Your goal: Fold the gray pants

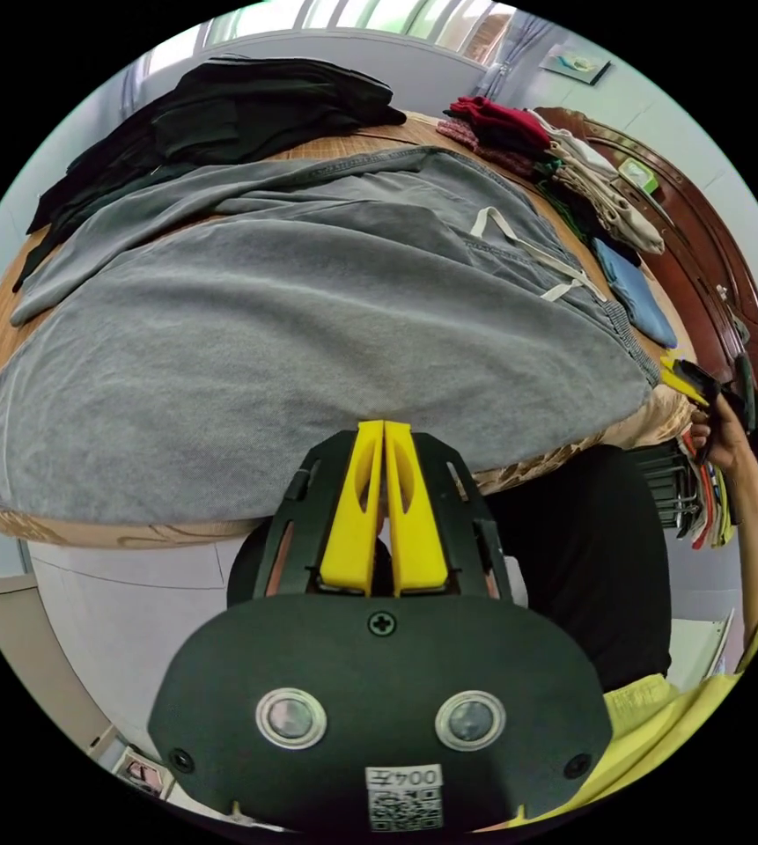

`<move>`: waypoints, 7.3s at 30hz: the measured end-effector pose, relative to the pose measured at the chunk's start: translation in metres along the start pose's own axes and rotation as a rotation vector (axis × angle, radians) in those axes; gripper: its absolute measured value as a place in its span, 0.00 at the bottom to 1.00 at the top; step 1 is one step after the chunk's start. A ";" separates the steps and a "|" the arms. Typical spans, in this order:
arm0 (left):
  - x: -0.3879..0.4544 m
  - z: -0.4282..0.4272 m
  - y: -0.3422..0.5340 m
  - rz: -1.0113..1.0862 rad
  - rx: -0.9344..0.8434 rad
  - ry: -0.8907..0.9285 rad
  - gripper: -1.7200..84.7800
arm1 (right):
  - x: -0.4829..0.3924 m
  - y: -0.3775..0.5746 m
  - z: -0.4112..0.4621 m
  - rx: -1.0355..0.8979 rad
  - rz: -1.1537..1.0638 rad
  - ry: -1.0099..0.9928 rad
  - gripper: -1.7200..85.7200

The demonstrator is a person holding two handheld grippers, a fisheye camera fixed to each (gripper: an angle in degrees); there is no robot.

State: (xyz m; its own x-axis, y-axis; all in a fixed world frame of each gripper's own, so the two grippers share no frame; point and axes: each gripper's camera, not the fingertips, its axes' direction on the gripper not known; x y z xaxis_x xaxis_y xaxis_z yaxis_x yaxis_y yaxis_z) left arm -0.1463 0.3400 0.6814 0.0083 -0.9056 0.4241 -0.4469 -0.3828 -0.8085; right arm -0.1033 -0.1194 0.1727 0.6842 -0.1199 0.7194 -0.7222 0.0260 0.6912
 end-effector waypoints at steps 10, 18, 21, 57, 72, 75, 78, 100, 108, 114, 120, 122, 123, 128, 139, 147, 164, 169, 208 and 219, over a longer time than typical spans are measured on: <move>-0.012 -0.044 0.015 -0.102 0.108 0.027 0.02 | -0.007 0.013 0.030 0.105 0.028 0.005 0.20; -0.164 -0.101 0.055 -0.273 0.210 -0.208 0.03 | -0.037 0.002 0.077 0.101 0.037 0.123 0.15; -0.191 -0.095 0.035 -0.275 0.184 -0.294 0.03 | -0.052 -0.013 0.088 0.072 0.013 0.217 0.11; -0.026 0.077 -0.108 0.526 -0.063 -0.747 0.13 | -0.175 -0.085 0.260 -0.582 -0.524 0.409 0.04; -0.038 0.174 -0.180 0.831 -0.356 -0.607 0.10 | -0.192 -0.103 0.315 -0.784 -0.750 0.574 0.05; -0.051 0.172 -0.186 0.792 -0.349 -0.613 0.06 | -0.178 -0.113 0.310 -0.777 -0.733 0.516 0.05; -0.067 0.142 -0.204 0.715 -0.331 -0.517 0.04 | -0.163 -0.121 0.302 -0.752 -0.710 0.446 0.04; -0.407 -0.007 -0.342 -0.354 0.106 -0.200 0.13 | -0.110 -0.150 0.278 -0.679 -0.639 0.329 0.03; -0.473 -0.011 -0.229 -0.282 0.150 -0.199 0.14 | -0.103 -0.151 0.271 -0.646 -0.646 0.339 0.03; -0.555 0.030 -0.146 -0.554 0.207 0.146 0.16 | -0.097 -0.156 0.267 -0.638 -0.635 0.336 0.03; -0.620 0.051 -0.125 -0.755 0.302 0.360 0.18 | -0.087 -0.165 0.262 -0.632 -0.605 0.306 0.03; -0.631 0.056 -0.127 -0.773 0.314 0.370 0.16 | -0.081 -0.169 0.259 -0.621 -0.584 0.282 0.03; -0.633 0.056 -0.126 -0.781 0.314 0.363 0.15 | -0.080 -0.170 0.258 -0.619 -0.577 0.276 0.03; -0.640 0.005 -0.118 -0.779 0.310 0.145 0.05 | -0.070 -0.174 0.253 -0.593 -0.533 0.252 0.02; -0.719 -0.045 -0.040 -0.824 0.113 -0.008 0.10 | -0.075 -0.186 0.259 -0.633 -0.565 0.291 0.02; -0.663 -0.046 -0.087 -0.548 0.304 0.341 0.13 | -0.066 -0.192 0.261 -0.632 -0.563 0.265 0.02; -0.649 -0.091 -0.192 -0.823 0.611 0.377 0.19 | -0.050 -0.188 0.274 -0.612 -0.556 0.239 0.02; -0.587 -0.092 -0.197 -0.699 0.517 0.328 0.18 | -0.042 -0.183 0.279 -0.595 -0.536 0.219 0.02; -0.177 0.114 -0.061 -0.187 0.190 0.077 0.05 | -0.248 -0.278 0.438 -0.236 -1.061 0.546 0.16; -0.171 0.120 -0.064 -0.163 0.187 0.047 0.04 | -0.273 -0.331 0.514 -0.545 -1.224 0.509 0.15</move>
State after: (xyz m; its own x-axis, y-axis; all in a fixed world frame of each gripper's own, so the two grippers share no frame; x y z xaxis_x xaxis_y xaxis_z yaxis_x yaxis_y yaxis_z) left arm -0.0116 0.4969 0.6116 0.0232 -0.8213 0.5701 -0.2695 -0.5543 -0.7875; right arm -0.1029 -0.6052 -0.2881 0.8817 0.0150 -0.4717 0.3858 0.5525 0.7388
